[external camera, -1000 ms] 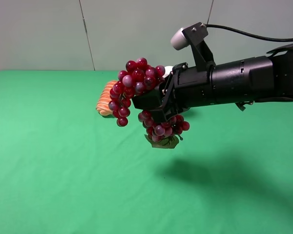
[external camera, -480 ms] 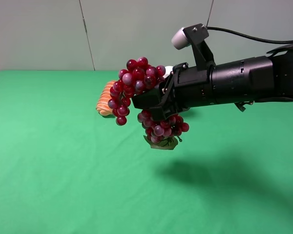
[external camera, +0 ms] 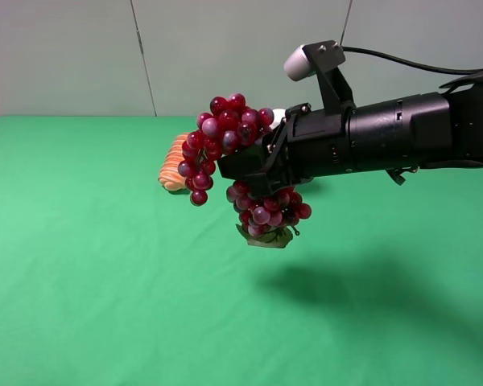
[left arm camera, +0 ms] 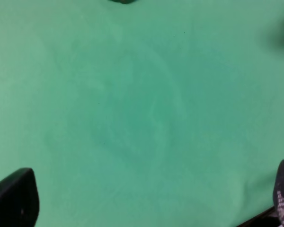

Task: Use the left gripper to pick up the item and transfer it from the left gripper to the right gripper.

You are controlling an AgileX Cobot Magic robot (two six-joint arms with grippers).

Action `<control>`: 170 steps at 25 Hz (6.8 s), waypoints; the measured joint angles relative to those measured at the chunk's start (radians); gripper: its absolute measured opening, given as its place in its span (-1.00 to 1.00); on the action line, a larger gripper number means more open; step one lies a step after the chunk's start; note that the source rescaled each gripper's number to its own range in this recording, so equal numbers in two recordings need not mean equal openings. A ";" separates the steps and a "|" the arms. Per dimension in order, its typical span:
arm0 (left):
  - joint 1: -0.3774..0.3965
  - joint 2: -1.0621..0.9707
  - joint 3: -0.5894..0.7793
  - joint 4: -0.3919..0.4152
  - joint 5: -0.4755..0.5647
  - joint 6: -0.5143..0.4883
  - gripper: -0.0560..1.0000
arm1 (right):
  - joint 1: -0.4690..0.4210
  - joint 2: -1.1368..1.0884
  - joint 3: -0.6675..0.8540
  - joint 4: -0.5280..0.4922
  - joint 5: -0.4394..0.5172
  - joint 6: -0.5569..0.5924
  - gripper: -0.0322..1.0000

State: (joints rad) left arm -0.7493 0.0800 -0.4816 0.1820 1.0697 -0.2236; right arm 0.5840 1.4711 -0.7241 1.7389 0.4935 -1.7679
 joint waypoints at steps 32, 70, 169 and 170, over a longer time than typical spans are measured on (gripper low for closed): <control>0.694 -0.083 0.000 0.013 0.003 0.001 1.00 | -0.102 -0.100 0.000 -0.817 -0.114 0.844 -0.94; 0.694 -0.083 0.000 0.012 0.004 0.002 1.00 | -0.283 0.212 -0.005 -1.451 0.087 1.371 -0.94; 0.694 -0.083 0.000 0.013 0.003 0.002 1.00 | -0.607 -1.476 0.225 -1.710 0.525 1.724 1.00; 0.694 -0.083 0.000 0.013 0.003 0.002 1.00 | -0.635 -1.476 0.225 -1.710 0.525 1.724 1.00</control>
State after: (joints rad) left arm -0.0553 -0.0028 -0.4816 0.1947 1.0725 -0.2217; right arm -0.0514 -0.0044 -0.4993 0.0284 1.0181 -0.0439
